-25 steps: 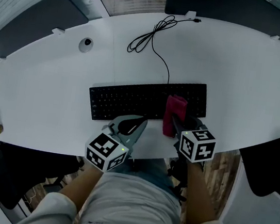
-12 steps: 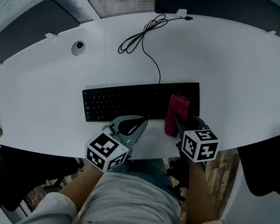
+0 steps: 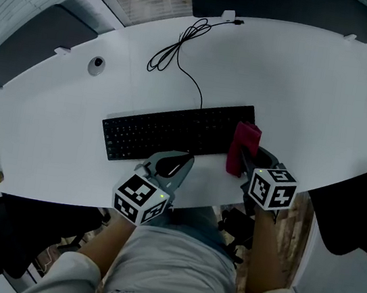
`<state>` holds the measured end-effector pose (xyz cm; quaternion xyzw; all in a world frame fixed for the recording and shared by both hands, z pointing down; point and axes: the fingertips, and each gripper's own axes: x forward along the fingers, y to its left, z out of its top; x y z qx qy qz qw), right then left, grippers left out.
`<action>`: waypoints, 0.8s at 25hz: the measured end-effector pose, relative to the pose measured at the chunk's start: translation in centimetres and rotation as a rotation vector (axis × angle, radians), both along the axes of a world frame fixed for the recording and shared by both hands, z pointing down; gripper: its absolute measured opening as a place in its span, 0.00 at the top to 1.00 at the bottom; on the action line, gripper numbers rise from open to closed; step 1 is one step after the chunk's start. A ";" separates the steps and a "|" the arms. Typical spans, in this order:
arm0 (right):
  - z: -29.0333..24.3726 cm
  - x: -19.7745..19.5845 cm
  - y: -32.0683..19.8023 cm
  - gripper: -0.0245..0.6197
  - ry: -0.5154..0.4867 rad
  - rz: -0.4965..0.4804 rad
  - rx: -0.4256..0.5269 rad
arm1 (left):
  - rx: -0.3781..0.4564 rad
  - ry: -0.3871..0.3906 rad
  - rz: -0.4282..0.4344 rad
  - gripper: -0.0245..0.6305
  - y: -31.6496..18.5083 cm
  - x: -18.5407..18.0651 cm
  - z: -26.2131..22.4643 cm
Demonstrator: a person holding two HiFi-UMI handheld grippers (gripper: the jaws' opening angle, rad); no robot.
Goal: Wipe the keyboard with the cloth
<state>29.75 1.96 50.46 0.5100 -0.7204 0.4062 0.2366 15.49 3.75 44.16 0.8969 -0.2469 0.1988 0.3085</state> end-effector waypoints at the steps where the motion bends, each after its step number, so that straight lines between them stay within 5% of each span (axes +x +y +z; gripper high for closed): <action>1: 0.0 0.6 0.0 0.84 0.003 0.012 0.001 | 0.000 0.001 0.003 0.95 0.1 0.2 0.0; 20: 0.1 5.7 1.0 0.84 0.072 0.142 -0.002 | 0.010 -0.007 0.015 0.95 0.3 0.1 -0.4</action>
